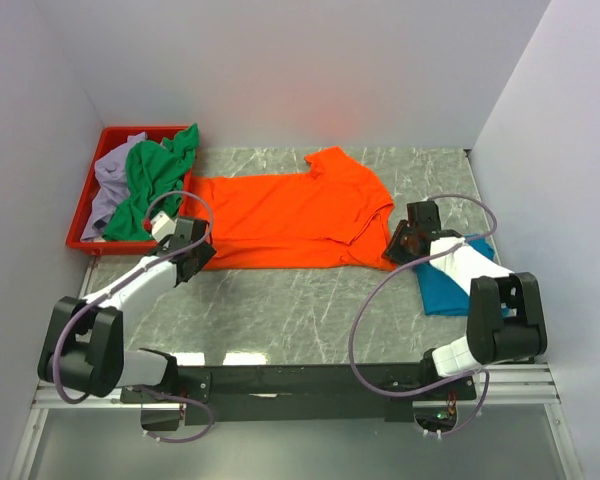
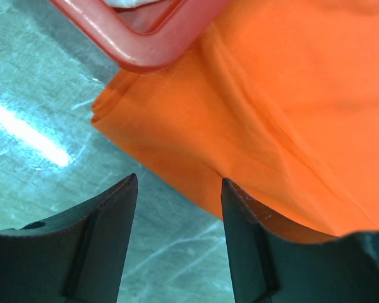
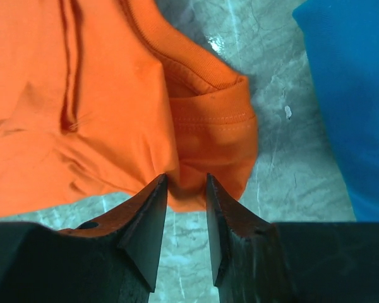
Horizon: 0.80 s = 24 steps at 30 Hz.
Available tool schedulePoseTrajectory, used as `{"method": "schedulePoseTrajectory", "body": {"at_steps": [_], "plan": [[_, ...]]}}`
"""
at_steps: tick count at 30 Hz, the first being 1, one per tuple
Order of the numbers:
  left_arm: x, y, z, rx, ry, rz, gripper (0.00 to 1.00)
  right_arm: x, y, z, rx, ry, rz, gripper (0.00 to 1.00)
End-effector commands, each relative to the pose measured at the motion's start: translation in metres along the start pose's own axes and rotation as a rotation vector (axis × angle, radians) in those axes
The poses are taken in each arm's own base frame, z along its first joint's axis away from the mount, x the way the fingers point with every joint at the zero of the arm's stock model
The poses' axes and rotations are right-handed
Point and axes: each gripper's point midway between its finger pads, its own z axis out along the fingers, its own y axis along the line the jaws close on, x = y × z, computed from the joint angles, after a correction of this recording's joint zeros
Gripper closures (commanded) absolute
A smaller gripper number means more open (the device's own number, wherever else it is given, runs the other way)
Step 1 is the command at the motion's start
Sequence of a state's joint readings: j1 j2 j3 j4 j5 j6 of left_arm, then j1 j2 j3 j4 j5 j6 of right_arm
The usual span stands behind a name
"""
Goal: Fold and stack the t-shirts
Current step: Fold the tshirt
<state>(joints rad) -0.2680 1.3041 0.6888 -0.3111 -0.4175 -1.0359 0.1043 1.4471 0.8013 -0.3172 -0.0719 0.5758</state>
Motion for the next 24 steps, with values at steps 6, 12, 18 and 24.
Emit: {"method": "schedulePoseTrajectory", "body": {"at_steps": [6,12,18,24], "plan": [[-0.011,0.001,0.018,-0.093,-0.058,0.028,0.41,-0.018,0.005,0.002,0.004,-0.042,-0.013,0.8],[-0.009,0.015,0.028,-0.184,-0.067,0.056,0.44,-0.034,0.001,-0.012,0.07,-0.066,-0.074,0.96],[-0.003,0.024,0.034,-0.234,-0.054,0.086,0.46,-0.056,-0.016,-0.025,0.211,-0.12,-0.112,0.98],[-0.004,0.023,0.032,-0.223,-0.054,0.09,0.46,-0.053,-0.029,-0.014,0.294,-0.08,-0.133,0.95]]}}
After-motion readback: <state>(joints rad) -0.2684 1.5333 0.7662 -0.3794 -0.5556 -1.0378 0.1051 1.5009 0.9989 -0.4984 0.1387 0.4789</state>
